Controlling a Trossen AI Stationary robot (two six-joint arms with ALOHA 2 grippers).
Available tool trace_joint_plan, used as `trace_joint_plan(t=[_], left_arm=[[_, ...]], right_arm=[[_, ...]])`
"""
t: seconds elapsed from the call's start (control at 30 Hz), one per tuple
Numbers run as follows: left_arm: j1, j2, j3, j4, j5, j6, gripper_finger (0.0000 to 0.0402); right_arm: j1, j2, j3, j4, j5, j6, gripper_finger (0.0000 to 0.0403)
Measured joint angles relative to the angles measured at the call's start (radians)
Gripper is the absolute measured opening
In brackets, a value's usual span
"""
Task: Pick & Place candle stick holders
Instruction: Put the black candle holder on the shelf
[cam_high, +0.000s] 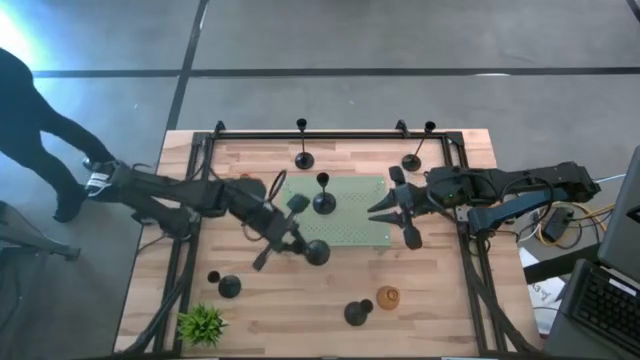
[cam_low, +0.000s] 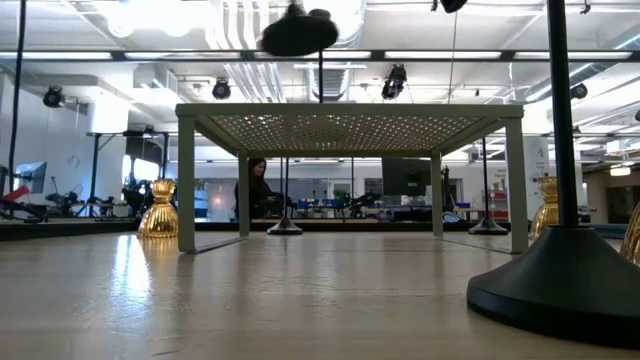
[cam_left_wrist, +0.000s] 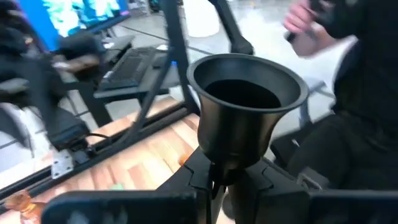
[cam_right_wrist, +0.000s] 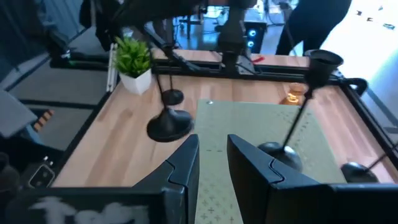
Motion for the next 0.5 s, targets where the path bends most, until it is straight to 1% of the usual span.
trace_joint_plan(t=[0.13,0.27,0.5], left_arm=[[0.025,0.066,0.089,0.005,-0.001,-0.031,0.0029],[0.037,0.129,0.172,-0.066,0.0,-0.018,0.0029],[0.065,0.181,0.236,-0.083,-0.001,-0.023,0.0029]], right_arm=[[0.015,0.033,0.012,0.037,0.003,-0.025,0.0087],[0.037,0.085,0.033,0.068,0.002,-0.058,0.0094],[0.076,0.217,0.121,0.067,0.001,-0.096,0.0107]])
